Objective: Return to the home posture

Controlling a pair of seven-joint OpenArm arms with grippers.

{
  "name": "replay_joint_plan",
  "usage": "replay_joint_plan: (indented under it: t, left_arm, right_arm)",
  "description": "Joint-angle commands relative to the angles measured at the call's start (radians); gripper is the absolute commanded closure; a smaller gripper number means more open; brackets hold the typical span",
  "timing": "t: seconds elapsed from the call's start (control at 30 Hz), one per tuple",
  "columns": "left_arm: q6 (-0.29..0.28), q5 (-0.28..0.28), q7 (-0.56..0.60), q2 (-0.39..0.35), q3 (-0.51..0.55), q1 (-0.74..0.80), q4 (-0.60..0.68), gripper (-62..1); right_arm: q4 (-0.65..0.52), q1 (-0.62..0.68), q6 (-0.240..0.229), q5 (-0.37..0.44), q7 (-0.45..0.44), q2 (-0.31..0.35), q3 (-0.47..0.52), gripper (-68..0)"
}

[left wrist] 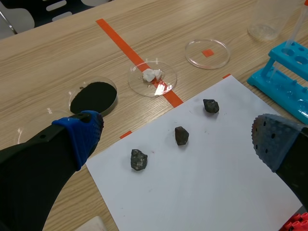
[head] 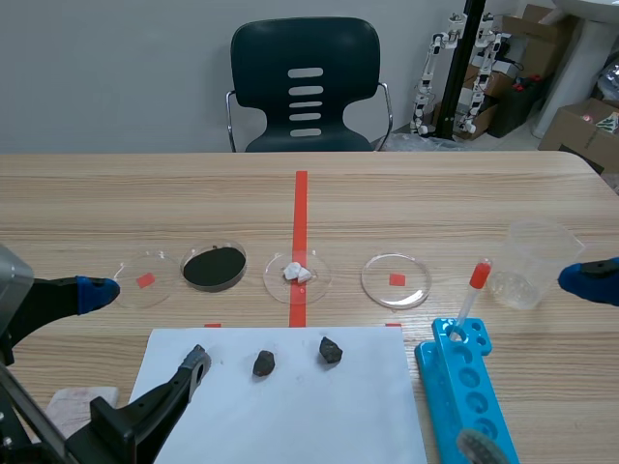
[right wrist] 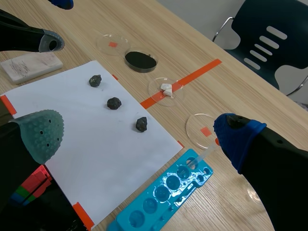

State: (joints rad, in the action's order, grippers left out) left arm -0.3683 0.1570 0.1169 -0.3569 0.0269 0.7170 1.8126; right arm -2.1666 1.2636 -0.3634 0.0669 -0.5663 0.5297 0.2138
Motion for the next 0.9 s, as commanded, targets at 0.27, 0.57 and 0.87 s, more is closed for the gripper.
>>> replay_joint_plan:
  t: [0.27, 0.57, 0.87]
  left_arm:
    - [-0.001, 0.009, 0.013, 0.005, -0.001, -0.003, 0.006, -62.3]
    - [-0.001, 0.009, 0.014, 0.005, -0.001, -0.003, 0.006, -62.3]
    - [-0.001, 0.01, 0.023, 0.004, 0.018, -0.003, 0.007, -62.3]
  right_arm:
    - [-0.007, 0.008, 0.0, 0.008, -0.011, 0.01, 0.001, -67.9]
    - [-0.007, 0.04, 0.009, 0.008, -0.019, 0.01, 0.001, -67.9]
    - [-0.007, 0.104, 0.106, 0.015, -0.06, 0.01, 0.019, -67.9]
